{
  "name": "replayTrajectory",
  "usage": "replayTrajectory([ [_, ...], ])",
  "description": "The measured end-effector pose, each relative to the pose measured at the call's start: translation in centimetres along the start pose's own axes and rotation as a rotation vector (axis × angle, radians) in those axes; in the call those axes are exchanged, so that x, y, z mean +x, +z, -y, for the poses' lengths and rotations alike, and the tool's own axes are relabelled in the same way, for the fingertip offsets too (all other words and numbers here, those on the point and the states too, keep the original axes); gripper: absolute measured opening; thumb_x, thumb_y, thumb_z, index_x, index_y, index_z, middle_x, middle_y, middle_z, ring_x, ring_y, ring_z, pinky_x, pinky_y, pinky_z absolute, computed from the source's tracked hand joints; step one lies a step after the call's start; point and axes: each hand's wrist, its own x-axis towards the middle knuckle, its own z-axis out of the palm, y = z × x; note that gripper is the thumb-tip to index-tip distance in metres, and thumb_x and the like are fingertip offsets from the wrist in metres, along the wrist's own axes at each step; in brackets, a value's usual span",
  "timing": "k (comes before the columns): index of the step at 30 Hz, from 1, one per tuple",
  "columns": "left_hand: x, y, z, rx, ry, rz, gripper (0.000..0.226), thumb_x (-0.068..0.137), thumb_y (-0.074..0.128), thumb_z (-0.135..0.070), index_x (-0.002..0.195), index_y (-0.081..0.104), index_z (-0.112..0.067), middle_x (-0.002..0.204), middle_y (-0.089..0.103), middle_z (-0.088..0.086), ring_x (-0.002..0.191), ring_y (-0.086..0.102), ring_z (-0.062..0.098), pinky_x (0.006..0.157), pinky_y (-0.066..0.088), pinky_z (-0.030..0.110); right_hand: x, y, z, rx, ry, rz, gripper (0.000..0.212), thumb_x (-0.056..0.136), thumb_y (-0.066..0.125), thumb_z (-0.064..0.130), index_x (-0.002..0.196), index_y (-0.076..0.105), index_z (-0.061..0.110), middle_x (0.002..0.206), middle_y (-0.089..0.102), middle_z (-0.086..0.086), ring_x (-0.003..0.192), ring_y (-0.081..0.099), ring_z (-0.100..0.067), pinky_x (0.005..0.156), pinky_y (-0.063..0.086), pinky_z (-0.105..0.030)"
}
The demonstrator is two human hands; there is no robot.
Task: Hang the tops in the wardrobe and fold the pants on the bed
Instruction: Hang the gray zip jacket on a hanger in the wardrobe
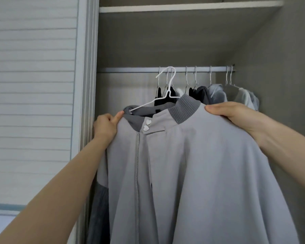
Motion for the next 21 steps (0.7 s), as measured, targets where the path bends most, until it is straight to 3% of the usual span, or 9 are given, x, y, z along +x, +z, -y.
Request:
replayTrajectory([
  [2, 0.7, 1.0, -0.7, 0.06, -0.009, 0.056, 0.05, 0.098, 0.047, -0.048, 0.09, 0.059, 0.0, 0.089, 0.061, 0.017, 0.092, 0.058, 0.034, 0.078, 0.041, 0.037, 1.7, 0.8, 0.1, -0.008, -0.025, -0.052, 0.024, 0.093, 0.053, 0.013, 0.081, 0.073, 0.004, 0.072, 0.073, -0.004, 0.061, 0.069, -0.012, 0.061, 0.056, -0.02],
  [5, 0.8, 1.7, -2.7, -0.004, 0.103, 0.172, 0.046, 0.104, 0.035, -0.039, 0.126, 0.058, -0.005, 0.132, 0.057, 0.017, 0.124, 0.051, 0.029, 0.093, 0.034, 0.028, 5.7, 2.9, 0.9, -0.025, -0.055, -0.091, 0.019, 0.093, 0.057, 0.017, 0.097, 0.067, 0.001, 0.082, 0.07, -0.005, 0.071, 0.066, -0.014, 0.072, 0.054, -0.022],
  [9, -0.1, 0.9, -4.9, -0.286, 0.064, 0.387, 0.051, 0.099, 0.03, -0.059, 0.138, 0.047, -0.031, 0.149, 0.044, -0.002, 0.132, 0.042, 0.015, 0.107, 0.028, 0.033, 13.1, 6.7, 2.9, -0.066, -0.165, -0.182, 0.031, 0.092, 0.059, 0.021, 0.113, 0.063, -0.001, 0.116, 0.066, -0.012, 0.099, 0.063, -0.021, 0.094, 0.05, -0.031],
  [10, -0.3, 0.8, -5.3, -0.348, 0.039, 0.419, 0.058, 0.096, 0.03, -0.065, 0.143, 0.043, -0.033, 0.151, 0.04, -0.005, 0.136, 0.039, 0.017, 0.11, 0.027, 0.039, 14.9, 7.4, 3.6, -0.069, -0.196, -0.193, 0.037, 0.093, 0.057, 0.02, 0.122, 0.059, -0.002, 0.125, 0.061, -0.012, 0.106, 0.06, -0.021, 0.091, 0.05, -0.023],
  [12, -0.9, 0.4, -6.4, -0.478, 0.014, 0.453, 0.071, 0.084, 0.032, -0.075, 0.146, 0.037, -0.039, 0.148, 0.041, -0.011, 0.139, 0.036, 0.019, 0.111, 0.028, 0.045, 18.0, 9.2, 5.0, -0.039, -0.239, -0.224, 0.041, 0.096, 0.051, 0.016, 0.133, 0.048, -0.004, 0.13, 0.054, -0.009, 0.111, 0.053, -0.02, 0.059, 0.044, -0.008],
  [14, -1.8, 0.2, -7.2, -0.527, 0.058, 0.501, 0.08, 0.071, 0.041, -0.077, 0.143, 0.038, -0.043, 0.132, 0.051, -0.017, 0.128, 0.049, 0.014, 0.101, 0.04, 0.036, 20.3, 11.6, 5.6, 0.091, -0.257, -0.249, 0.022, 0.095, 0.047, 0.006, 0.114, 0.053, -0.004, 0.1, 0.056, -0.01, 0.093, 0.054, -0.024, 0.045, 0.038, -0.017],
  [16, -2.8, 0.6, -7.7, -0.46, 0.127, 0.542, 0.082, 0.066, 0.057, -0.068, 0.141, 0.035, -0.041, 0.121, 0.057, -0.018, 0.106, 0.062, 0.003, 0.082, 0.049, 0.019, 22.2, 14.1, 5.7, 0.232, -0.274, -0.216, 0.008, 0.083, 0.047, 0.0, 0.079, 0.048, 0.007, 0.069, 0.044, -0.006, 0.065, 0.049, -0.023, 0.05, 0.037, -0.019],
  [19, -3.4, 2.4, -6.2, -0.134, 0.247, 0.393, 0.106, 0.068, 0.083, -0.035, 0.147, 0.012, -0.037, 0.115, 0.045, -0.024, 0.098, 0.054, -0.005, 0.073, 0.044, 0.004, 27.4, 15.3, 4.9, 0.217, -0.327, -0.238, 0.016, 0.07, 0.05, 0.014, 0.066, 0.036, 0.019, 0.074, 0.046, -0.006, 0.068, 0.05, -0.023, 0.068, 0.051, -0.032],
  [21, -3.3, 3.0, -4.2, 0.058, 0.269, 0.276, 0.099, 0.079, 0.077, -0.02, 0.15, 0.009, -0.032, 0.119, 0.048, -0.012, 0.105, 0.055, 0.008, 0.081, 0.046, 0.013, 27.4, 15.3, 4.6, 0.16, -0.296, -0.224, 0.024, 0.083, 0.049, 0.015, 0.065, 0.033, 0.019, 0.08, 0.046, -0.008, 0.075, 0.049, -0.024, 0.069, 0.047, -0.032],
])
